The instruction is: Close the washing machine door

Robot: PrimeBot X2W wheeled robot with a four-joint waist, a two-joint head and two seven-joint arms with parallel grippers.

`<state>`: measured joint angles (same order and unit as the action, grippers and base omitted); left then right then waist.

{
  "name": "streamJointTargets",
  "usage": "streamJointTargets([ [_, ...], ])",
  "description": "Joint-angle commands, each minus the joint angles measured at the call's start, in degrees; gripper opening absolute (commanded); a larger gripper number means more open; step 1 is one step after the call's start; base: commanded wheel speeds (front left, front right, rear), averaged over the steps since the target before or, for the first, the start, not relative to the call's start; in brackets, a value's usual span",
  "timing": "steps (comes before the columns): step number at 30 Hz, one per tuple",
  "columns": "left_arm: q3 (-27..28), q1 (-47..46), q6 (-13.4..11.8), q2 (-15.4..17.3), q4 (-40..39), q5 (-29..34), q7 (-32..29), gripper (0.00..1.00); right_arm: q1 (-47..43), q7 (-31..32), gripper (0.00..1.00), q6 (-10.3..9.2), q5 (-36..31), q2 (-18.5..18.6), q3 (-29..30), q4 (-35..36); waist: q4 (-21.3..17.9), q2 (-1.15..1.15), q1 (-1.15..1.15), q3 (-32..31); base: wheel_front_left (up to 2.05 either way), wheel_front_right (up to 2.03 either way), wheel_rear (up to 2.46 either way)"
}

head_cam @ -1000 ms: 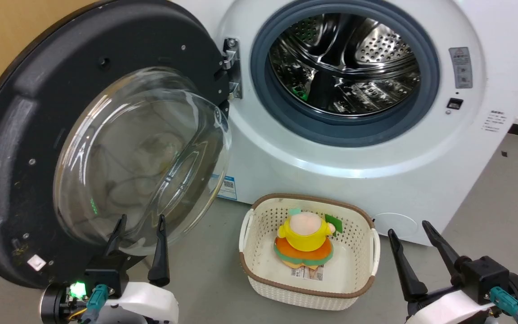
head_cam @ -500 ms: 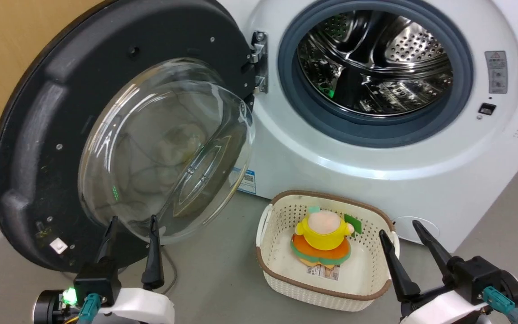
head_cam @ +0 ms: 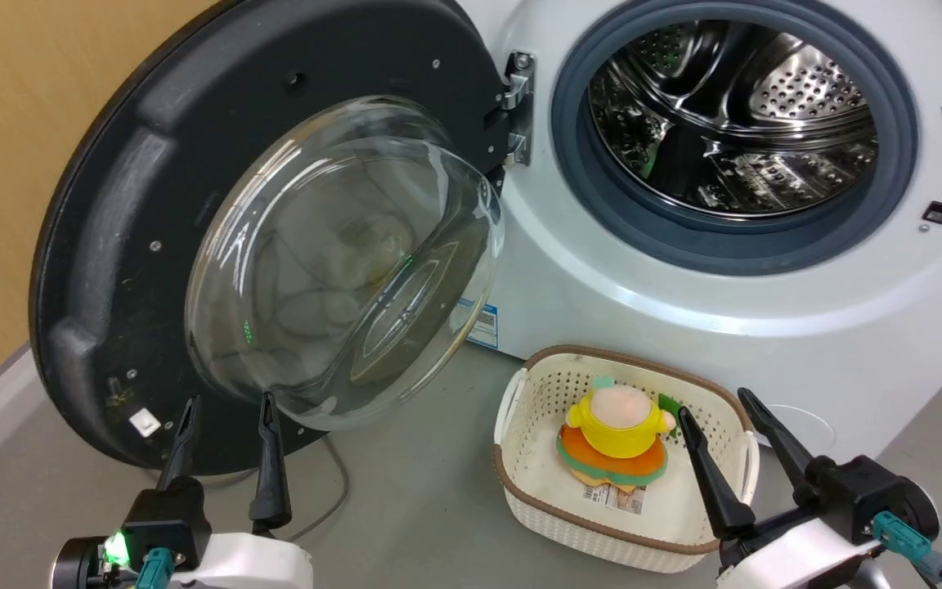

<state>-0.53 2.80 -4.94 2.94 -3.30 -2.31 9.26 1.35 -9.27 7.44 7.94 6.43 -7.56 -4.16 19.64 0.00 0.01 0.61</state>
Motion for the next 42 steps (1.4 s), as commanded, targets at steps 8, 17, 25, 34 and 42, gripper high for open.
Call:
streamJointTargets([
  [8,0.3,1.4,-0.8,0.0,-0.8,-0.6,1.4,1.0,1.7,-1.4,1.0,0.03,1.2,0.8,-1.4,-0.9,2.2,0.0,-0.01,0.4,0.0,0.0,0.0],
  [17,0.4,2.0,-1.4,0.0,-1.1,-0.8,2.4,1.0,2.3,-2.4,1.0,0.04,2.4,1.3,-2.4,-1.4,4.4,0.0,-0.01,0.5,0.0,0.0,0.0],
  [25,0.4,2.3,-1.7,0.0,-1.4,-1.0,3.4,1.0,2.4,-3.4,1.0,0.04,3.1,1.5,-3.0,-1.8,6.3,0.0,-0.01,0.5,0.0,0.0,0.0],
  [34,0.4,2.7,-2.1,0.0,-1.6,-1.3,4.5,1.0,2.4,-4.5,1.0,0.04,3.8,1.8,-3.7,-2.1,8.5,0.0,-0.01,0.5,0.0,0.0,0.0],
  [42,0.3,3.1,-2.5,-0.1,-1.9,-1.6,5.4,1.0,2.5,-5.4,1.0,0.04,4.5,2.2,-4.5,-2.3,10.5,0.0,-0.01,0.7,0.0,0.0,0.0],
])
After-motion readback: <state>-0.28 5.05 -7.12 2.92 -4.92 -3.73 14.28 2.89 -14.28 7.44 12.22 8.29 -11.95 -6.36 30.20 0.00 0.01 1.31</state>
